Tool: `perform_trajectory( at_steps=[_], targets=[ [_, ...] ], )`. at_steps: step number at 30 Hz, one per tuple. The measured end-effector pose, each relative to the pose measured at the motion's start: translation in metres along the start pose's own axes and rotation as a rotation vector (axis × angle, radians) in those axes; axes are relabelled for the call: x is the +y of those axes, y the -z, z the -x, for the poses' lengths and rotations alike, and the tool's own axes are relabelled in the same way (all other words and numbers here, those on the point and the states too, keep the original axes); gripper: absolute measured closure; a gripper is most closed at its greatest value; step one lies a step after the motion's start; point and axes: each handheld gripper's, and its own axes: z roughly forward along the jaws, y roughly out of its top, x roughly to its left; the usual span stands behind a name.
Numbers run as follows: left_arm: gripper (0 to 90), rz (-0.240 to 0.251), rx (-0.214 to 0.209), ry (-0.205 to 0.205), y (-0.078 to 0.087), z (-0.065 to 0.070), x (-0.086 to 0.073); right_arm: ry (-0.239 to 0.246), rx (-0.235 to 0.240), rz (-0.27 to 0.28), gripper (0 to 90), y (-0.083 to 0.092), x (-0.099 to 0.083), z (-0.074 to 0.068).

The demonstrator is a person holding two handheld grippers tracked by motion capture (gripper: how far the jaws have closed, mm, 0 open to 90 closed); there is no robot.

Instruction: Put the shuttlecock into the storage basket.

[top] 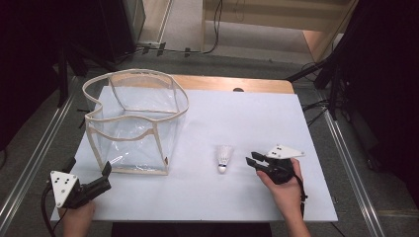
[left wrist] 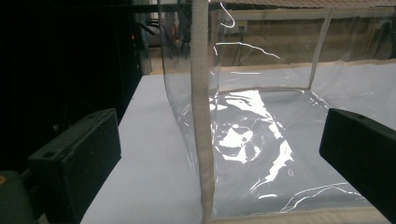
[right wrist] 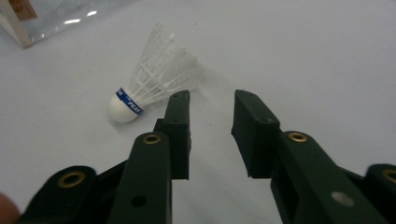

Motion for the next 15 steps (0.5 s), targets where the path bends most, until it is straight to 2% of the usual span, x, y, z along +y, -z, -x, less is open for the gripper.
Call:
perform_trajectory(
  at_steps=[5,7,9,15],
  targets=[
    [0.0,0.002,-0.001,-0.004,0.0,0.001,0.0,-0.002,-0.003,-0.036,87.3,-0.015,0.007,-0.004],
    [0.0,0.002,-0.001,-0.004,0.0,0.001,0.0,-0.004,-0.006,-0.045,87.4,-0.019,0.008,-0.003],
    [0.0,0.001,-0.002,-0.004,0.0,0.0,0.0,-0.038,0.014,-0.075,87.5,-0.028,0.011,0.0],
    [0.0,0.001,-0.001,-0.008,0.0,0.001,0.0,-0.031,0.016,-0.133,87.6,-0.044,0.017,-0.002]
  ],
)
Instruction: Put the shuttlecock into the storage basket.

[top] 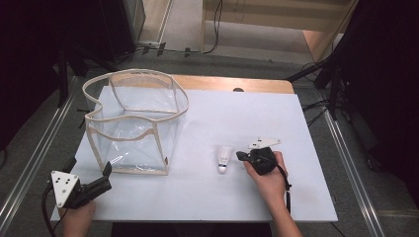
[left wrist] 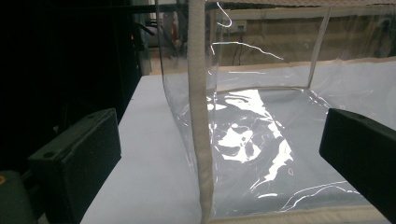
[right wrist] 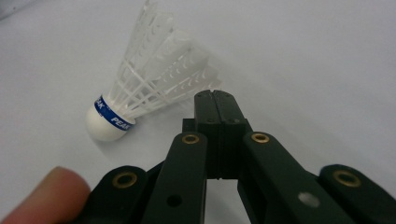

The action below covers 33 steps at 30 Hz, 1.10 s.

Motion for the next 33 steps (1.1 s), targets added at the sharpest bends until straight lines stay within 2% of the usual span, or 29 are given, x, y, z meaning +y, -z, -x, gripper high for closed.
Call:
perform_trajectory(
  at_steps=[5,18,33],
  targets=[
    [0.0,0.0,-0.001,-0.003,0.0,0.0,0.0,0.017,0.004,-0.026,87.6,-0.012,0.005,-0.004],
    [0.0,-0.002,-0.001,-0.004,0.0,0.0,0.0,0.052,0.051,-0.024,87.6,-0.024,0.016,-0.019],
    [0.0,-0.001,-0.004,-0.003,0.0,0.0,0.0,0.098,0.112,-0.018,87.6,-0.036,0.028,-0.044]
  ],
)
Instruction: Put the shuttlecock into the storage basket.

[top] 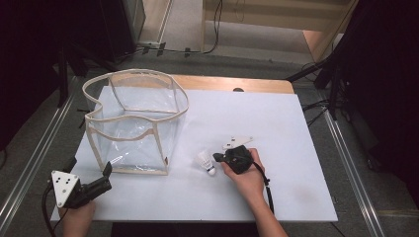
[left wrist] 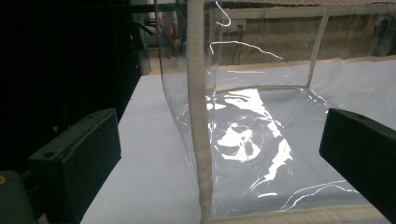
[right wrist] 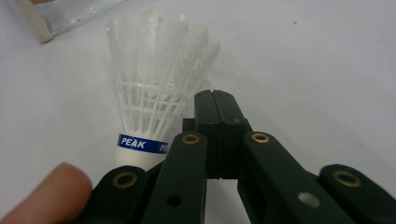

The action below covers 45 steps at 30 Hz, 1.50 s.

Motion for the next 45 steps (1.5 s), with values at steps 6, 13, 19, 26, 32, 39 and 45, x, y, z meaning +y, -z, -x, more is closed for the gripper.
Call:
perform_trajectory(
  at_steps=[6,13,19,26,32,39,45],
  targets=[
    [0.0,-0.001,-0.001,0.0,0.0,0.0,0.0,0.025,0.028,0.005,87.6,-0.001,0.004,-0.009],
    [0.0,-0.001,-0.002,0.001,0.0,0.0,0.0,0.039,0.034,0.0,87.5,-0.001,0.005,-0.012],
    [0.0,-0.003,0.0,0.001,0.0,0.0,0.0,0.033,0.022,0.034,81.4,0.011,0.005,-0.01],
    [0.0,-0.004,0.002,-0.004,0.0,0.0,0.0,0.021,0.086,0.046,48.3,0.023,0.004,-0.01],
    [0.0,-0.005,0.001,-0.006,0.0,0.0,0.0,0.015,0.086,0.004,0.0,0.027,0.003,-0.018],
    [0.0,-0.001,-0.001,0.0,0.0,0.0,0.0,0.019,0.072,-0.038,0.0,0.024,0.003,-0.024],
    [0.0,0.001,0.0,-0.001,0.001,0.0,0.0,0.017,0.073,-0.071,20.5,0.015,-0.002,-0.031]
  ],
)
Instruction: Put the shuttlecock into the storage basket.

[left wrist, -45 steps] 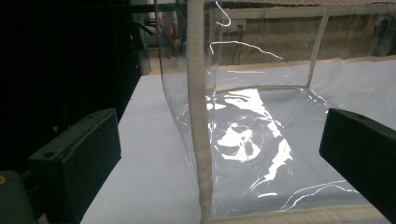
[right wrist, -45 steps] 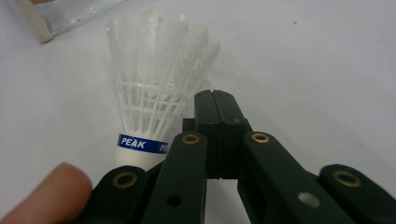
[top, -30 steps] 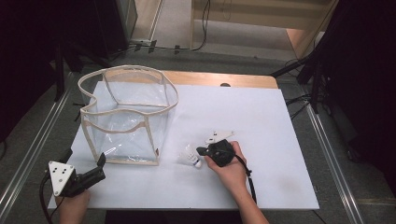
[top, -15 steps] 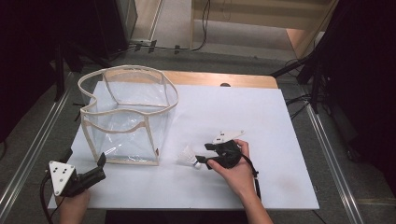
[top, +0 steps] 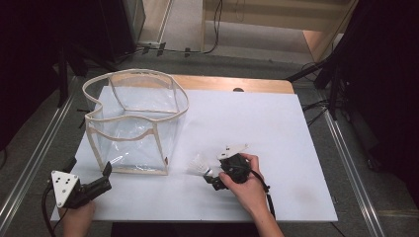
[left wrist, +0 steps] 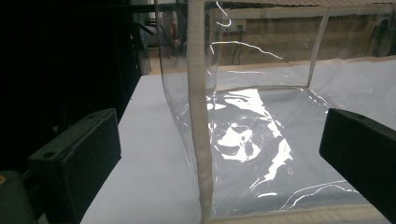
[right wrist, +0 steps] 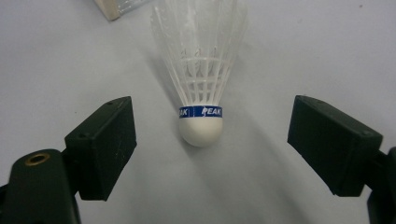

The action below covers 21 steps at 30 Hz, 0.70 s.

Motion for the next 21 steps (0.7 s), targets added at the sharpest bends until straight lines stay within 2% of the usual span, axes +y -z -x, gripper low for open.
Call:
perform_trajectory(
  at_steps=[3,4,6,7,10,14,16,21],
  targets=[
    [0.0,0.0,0.001,-0.001,0.0,0.0,0.0,-0.028,-0.004,-0.021,35.6,-0.006,-0.004,-0.002],
    [0.0,-0.001,0.002,-0.001,0.0,0.0,0.0,-0.027,0.006,-0.024,39.0,-0.008,-0.004,-0.002],
    [0.0,-0.001,0.003,-0.003,0.0,0.0,0.0,-0.036,-0.003,-0.032,46.1,-0.01,-0.005,-0.003],
    [0.0,-0.001,0.003,-0.003,0.0,0.001,0.0,-0.036,-0.003,-0.032,46.1,-0.01,-0.005,-0.003],
    [0.0,0.0,0.004,-0.006,0.0,0.001,0.0,-0.027,0.0,-0.024,54.9,-0.013,-0.004,-0.004],
    [0.0,-0.001,0.003,-0.012,0.0,0.001,0.0,-0.011,-0.011,-0.041,59.4,-0.017,-0.003,-0.006],
    [0.0,0.0,0.002,-0.012,0.0,0.001,0.0,-0.005,-0.032,-0.043,62.4,-0.018,-0.003,-0.008],
    [0.0,0.0,0.001,-0.013,0.0,0.001,0.0,-0.025,-0.016,-0.02,62.7,-0.014,-0.004,-0.004]
  ],
)
